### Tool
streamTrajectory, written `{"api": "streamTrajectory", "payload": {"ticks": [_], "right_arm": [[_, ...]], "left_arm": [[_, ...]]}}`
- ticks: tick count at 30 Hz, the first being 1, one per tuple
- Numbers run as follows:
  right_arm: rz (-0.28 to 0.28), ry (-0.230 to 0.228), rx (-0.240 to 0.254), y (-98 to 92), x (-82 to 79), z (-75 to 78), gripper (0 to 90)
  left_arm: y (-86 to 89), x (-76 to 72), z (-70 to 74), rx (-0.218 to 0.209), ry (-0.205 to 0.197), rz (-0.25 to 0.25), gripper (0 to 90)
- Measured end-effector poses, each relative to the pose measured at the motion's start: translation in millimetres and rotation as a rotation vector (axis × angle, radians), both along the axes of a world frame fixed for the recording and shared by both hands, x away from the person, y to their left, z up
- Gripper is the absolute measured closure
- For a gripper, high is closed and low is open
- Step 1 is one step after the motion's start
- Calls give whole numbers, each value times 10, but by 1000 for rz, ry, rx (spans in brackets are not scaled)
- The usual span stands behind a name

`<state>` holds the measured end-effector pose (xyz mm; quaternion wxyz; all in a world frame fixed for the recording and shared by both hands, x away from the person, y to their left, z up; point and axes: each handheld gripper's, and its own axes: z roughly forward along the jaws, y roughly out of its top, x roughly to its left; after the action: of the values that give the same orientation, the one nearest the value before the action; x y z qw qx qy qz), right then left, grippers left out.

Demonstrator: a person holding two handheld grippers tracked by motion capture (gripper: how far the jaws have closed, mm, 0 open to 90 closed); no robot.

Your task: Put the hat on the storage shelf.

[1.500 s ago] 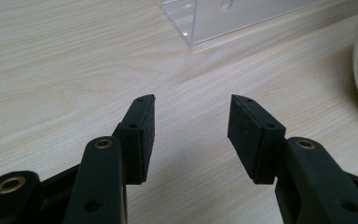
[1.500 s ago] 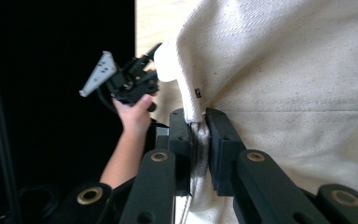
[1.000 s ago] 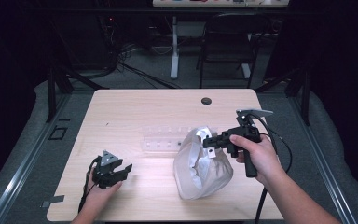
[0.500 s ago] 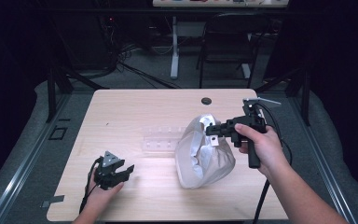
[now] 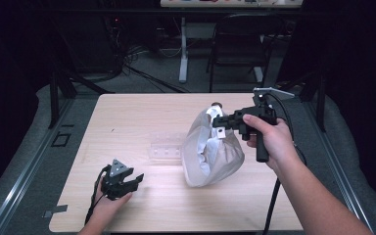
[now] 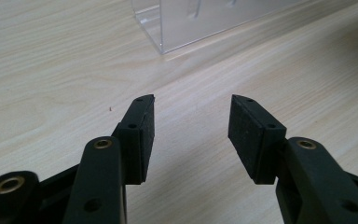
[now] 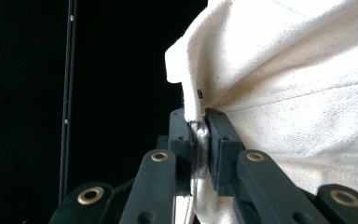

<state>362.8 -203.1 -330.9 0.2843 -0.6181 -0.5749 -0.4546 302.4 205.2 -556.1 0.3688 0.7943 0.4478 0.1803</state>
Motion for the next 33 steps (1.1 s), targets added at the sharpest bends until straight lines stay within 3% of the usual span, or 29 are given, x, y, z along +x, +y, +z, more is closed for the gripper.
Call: {"api": "streamTrajectory", "payload": {"ticks": [10, 14, 19, 22, 27, 33], "right_arm": [[-28, -25, -14, 37, 131, 144, 817], [-43, -28, -23, 67, 197, 182, 817], [-61, -28, -41, 107, 288, 212, 817], [-86, -34, -42, 136, 357, 220, 817], [-107, -37, -43, 159, 427, 239, 817], [-138, -40, -38, 185, 533, 255, 817]], "left_arm": [[-38, -14, 44, -10, -19, -13, 506], [-80, -18, 100, -18, -51, -17, 491], [-197, -42, 208, -46, -93, -68, 490], [-343, -68, 300, -25, -129, -120, 487], [-497, -36, 372, -15, -150, -138, 463], [-875, 62, 510, 2, -188, -179, 418]]}}
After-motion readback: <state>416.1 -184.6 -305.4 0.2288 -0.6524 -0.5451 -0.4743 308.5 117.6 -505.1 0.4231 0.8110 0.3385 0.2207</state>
